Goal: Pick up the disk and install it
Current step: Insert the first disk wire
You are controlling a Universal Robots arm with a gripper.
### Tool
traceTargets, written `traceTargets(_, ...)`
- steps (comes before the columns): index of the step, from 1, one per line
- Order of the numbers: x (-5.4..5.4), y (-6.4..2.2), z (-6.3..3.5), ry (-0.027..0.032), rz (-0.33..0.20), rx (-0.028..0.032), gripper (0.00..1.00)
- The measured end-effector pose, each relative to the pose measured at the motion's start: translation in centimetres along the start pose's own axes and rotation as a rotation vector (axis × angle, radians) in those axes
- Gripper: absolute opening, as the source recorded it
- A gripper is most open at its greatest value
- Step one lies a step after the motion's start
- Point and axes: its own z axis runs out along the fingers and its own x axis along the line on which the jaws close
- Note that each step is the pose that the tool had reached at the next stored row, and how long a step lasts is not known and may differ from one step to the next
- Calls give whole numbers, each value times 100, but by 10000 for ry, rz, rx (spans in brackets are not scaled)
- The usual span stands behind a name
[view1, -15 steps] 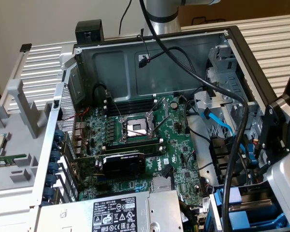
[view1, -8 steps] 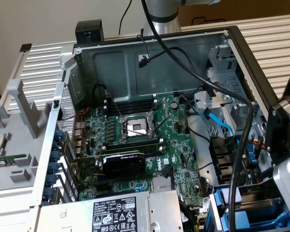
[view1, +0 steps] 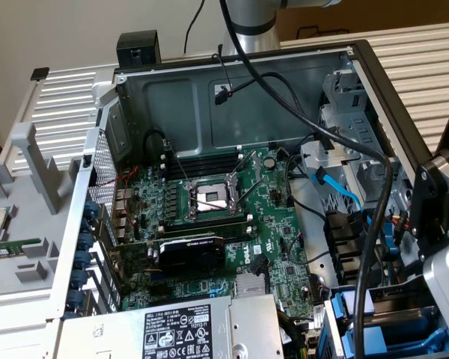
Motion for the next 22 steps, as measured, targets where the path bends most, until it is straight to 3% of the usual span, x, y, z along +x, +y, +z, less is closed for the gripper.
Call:
traceTargets(15,10,1,18,-145,61,-114,31)
traceTargets(22,25,-20,16,-172,72,-135,31)
